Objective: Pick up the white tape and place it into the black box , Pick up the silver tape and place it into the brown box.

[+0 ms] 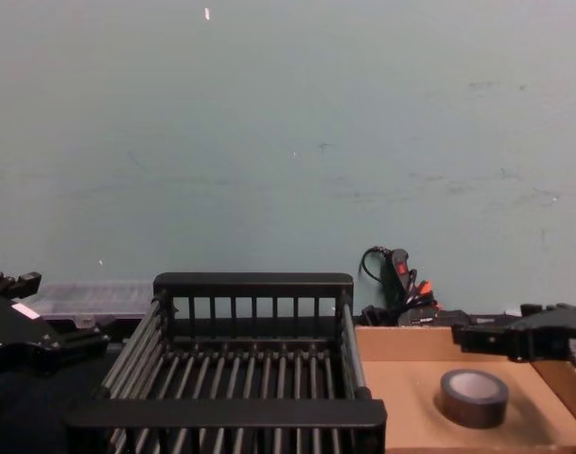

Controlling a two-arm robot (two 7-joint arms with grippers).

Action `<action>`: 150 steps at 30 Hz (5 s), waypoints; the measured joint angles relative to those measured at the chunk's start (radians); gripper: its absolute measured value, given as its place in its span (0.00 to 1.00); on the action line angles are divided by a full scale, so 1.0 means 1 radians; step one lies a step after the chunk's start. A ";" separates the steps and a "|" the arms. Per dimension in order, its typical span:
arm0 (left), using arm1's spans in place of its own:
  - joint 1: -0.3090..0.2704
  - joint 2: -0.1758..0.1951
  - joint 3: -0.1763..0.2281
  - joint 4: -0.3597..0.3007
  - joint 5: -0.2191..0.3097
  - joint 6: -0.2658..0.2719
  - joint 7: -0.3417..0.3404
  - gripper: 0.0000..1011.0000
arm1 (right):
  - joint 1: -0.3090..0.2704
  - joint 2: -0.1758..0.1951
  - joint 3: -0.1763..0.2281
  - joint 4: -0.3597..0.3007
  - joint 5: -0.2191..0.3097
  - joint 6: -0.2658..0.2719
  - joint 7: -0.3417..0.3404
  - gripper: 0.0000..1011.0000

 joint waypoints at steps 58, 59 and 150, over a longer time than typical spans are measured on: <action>0.000 0.000 0.000 0.000 0.000 0.000 0.000 0.99 | -0.309 0.205 -0.129 -0.277 0.010 -0.015 0.128 0.99; 0.000 0.000 0.000 0.000 0.000 0.000 0.000 0.99 | -0.308 0.204 -0.130 -0.276 0.011 -0.013 0.128 0.99; 0.000 0.000 0.000 0.000 0.000 0.000 0.000 0.99 | -0.305 0.190 -0.149 -0.261 -0.017 -0.009 0.122 0.14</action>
